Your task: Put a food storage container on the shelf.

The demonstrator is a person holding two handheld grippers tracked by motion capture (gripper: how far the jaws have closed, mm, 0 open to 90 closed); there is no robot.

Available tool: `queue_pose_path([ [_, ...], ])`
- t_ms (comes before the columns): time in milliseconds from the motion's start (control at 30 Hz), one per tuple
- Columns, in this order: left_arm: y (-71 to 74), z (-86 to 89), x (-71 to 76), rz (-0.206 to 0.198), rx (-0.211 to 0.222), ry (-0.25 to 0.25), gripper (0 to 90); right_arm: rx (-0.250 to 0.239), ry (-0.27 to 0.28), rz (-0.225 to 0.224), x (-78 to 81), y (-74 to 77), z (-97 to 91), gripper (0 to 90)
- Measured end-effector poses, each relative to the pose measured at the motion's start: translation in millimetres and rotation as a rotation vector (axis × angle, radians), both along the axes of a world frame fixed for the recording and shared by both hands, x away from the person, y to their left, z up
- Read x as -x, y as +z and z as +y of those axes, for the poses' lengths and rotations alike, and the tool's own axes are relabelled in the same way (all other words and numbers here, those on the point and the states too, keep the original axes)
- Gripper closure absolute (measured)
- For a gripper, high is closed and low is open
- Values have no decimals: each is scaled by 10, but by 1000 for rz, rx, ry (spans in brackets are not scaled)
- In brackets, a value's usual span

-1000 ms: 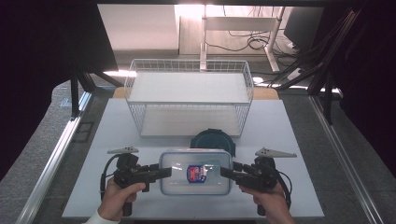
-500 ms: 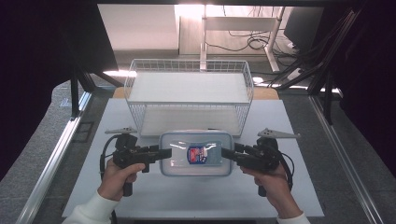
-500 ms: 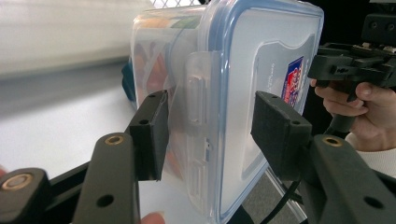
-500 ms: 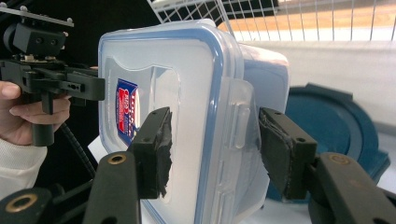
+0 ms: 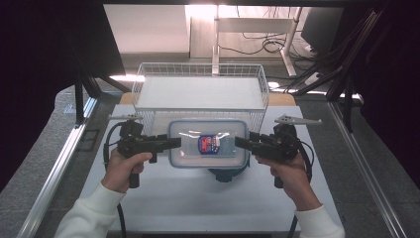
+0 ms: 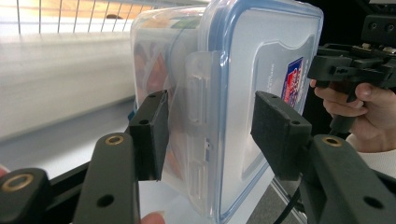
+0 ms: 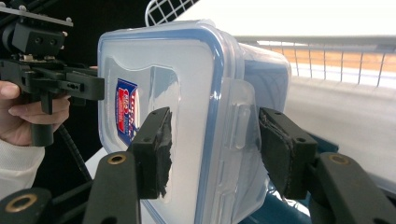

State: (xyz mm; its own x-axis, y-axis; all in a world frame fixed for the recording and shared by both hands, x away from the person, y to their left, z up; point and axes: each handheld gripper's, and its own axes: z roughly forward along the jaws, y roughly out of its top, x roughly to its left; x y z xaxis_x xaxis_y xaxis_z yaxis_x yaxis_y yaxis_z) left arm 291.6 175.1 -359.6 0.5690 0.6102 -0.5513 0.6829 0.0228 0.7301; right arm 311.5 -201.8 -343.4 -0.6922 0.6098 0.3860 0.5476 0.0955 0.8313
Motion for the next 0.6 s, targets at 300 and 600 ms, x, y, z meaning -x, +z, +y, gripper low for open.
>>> queue_pose_path([
  [300, 254, -15, -163, -50, 6, -2, 482, -13, 3, -42, -158, 242, -34, 460],
  [600, 413, 3, -319, -69, -16, -4, 482, -22, 1, -52, -342, 385, -16, 460],
])
